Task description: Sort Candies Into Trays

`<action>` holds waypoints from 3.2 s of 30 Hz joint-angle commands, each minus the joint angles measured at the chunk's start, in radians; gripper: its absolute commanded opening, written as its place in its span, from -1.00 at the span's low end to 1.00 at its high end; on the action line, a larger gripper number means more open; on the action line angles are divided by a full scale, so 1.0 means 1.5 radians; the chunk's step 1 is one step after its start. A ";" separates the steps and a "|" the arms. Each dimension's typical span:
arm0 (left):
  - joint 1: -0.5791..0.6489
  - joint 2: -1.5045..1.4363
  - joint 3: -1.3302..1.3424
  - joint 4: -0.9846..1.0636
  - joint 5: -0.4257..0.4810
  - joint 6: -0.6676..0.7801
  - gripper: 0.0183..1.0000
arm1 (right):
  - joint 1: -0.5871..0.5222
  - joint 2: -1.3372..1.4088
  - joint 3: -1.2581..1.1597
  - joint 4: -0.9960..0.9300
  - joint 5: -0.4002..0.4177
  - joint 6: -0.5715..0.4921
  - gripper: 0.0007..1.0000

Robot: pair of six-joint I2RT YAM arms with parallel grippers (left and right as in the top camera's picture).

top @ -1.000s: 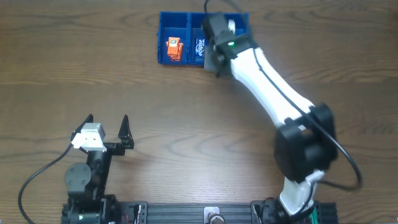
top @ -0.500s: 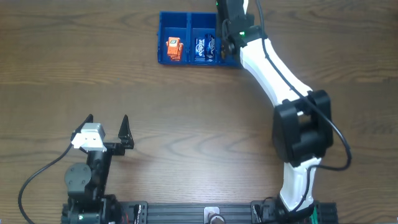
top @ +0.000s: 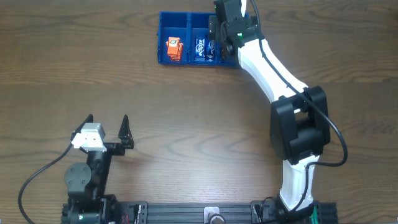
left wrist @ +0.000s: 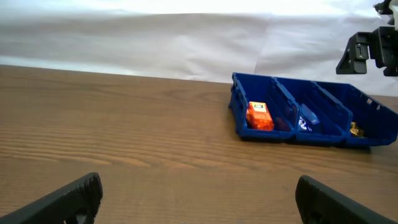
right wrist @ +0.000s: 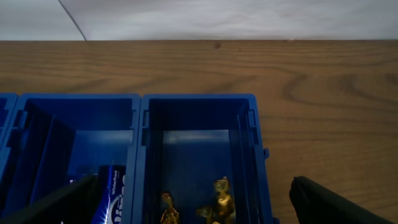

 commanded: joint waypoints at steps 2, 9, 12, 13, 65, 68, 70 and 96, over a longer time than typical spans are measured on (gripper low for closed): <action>0.002 -0.004 -0.014 -0.022 0.014 0.010 1.00 | -0.003 -0.024 -0.001 -0.002 0.012 -0.012 1.00; 0.002 -0.004 -0.014 -0.022 0.014 0.010 1.00 | -0.023 -0.218 -0.001 -0.070 0.104 -0.096 1.00; 0.002 -0.004 -0.014 -0.022 0.014 0.010 1.00 | -0.063 -0.294 -0.001 -0.139 0.085 -0.098 1.00; 0.002 -0.004 -0.014 -0.022 0.014 0.010 1.00 | -0.083 -0.314 -0.001 -0.161 0.062 -0.098 1.00; 0.002 -0.004 -0.014 -0.022 0.014 0.010 1.00 | -0.247 -1.398 -1.023 0.216 -0.224 -0.156 1.00; 0.002 -0.004 -0.014 -0.022 0.014 0.010 1.00 | -0.247 -1.398 -1.040 0.216 -0.227 -0.152 1.00; 0.002 -0.004 -0.014 -0.022 0.014 0.010 1.00 | -0.247 -1.398 -1.055 0.217 -0.227 -0.152 1.00; 0.002 -0.004 -0.014 -0.022 0.014 0.010 1.00 | -0.267 -1.398 -1.131 0.197 -0.229 -0.152 1.00</action>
